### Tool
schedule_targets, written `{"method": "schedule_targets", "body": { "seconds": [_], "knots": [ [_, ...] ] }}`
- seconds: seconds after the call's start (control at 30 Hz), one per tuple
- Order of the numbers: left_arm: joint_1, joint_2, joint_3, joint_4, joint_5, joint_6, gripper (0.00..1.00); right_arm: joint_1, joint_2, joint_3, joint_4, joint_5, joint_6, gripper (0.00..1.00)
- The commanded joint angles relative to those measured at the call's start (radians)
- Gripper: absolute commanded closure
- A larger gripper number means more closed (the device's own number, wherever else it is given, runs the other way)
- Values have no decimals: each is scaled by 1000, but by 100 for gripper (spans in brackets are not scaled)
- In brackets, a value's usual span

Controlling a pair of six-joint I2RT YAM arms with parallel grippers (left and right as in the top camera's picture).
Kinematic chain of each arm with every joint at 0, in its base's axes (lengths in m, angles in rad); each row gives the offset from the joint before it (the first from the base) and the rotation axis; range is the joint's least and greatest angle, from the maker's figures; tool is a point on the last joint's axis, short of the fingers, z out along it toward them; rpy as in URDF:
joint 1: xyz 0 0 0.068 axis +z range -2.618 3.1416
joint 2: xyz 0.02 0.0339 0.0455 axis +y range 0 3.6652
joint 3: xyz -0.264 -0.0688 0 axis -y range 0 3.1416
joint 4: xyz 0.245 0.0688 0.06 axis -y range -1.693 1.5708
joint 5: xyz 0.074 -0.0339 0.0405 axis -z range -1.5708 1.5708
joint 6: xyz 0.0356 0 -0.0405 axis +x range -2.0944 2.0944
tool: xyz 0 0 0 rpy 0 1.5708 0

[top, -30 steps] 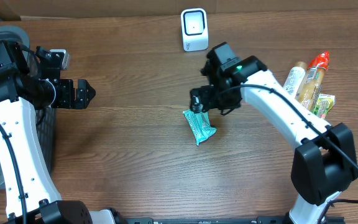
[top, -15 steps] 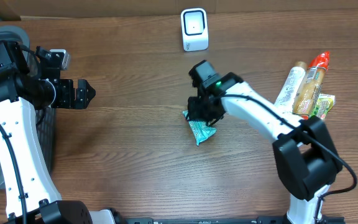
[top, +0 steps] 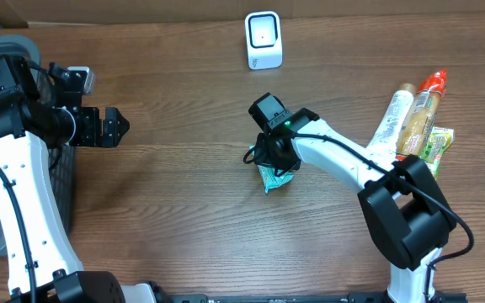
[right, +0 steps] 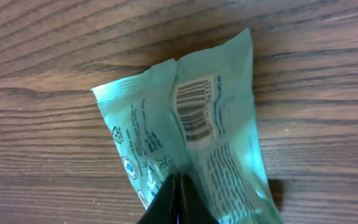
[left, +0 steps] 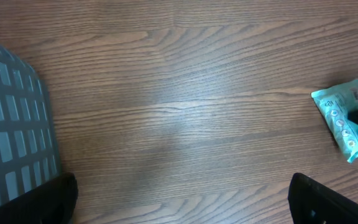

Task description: Scan the item barcode

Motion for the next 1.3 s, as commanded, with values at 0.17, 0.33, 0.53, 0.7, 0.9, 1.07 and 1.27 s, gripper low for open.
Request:
{"method": "schedule_targets", "body": {
  "seconds": [0.17,0.33,0.53,0.7,0.9,1.07,1.27],
  "knots": [
    [-6,6,0,3,11,23,0,-105,79,-16,20,-186,-71,88],
    [-6,6,0,3,11,23,0,-130,55,42,-17,-245,-195,67],
    [-6,6,0,3,11,23,1,-133,-85,117,-101,-150,-306,58],
    [-6,6,0,3,11,23,0,-133,-169,121,-179,-109,-335,71],
    [-6,6,0,3,11,23,1,-95,-161,34,-227,-136,-335,93],
    [-6,6,0,3,11,23,0,-48,-161,-49,-215,-129,-339,93],
    [-6,6,0,3,11,23,0,-17,-161,-95,-165,-122,-362,92]
  ]
}}
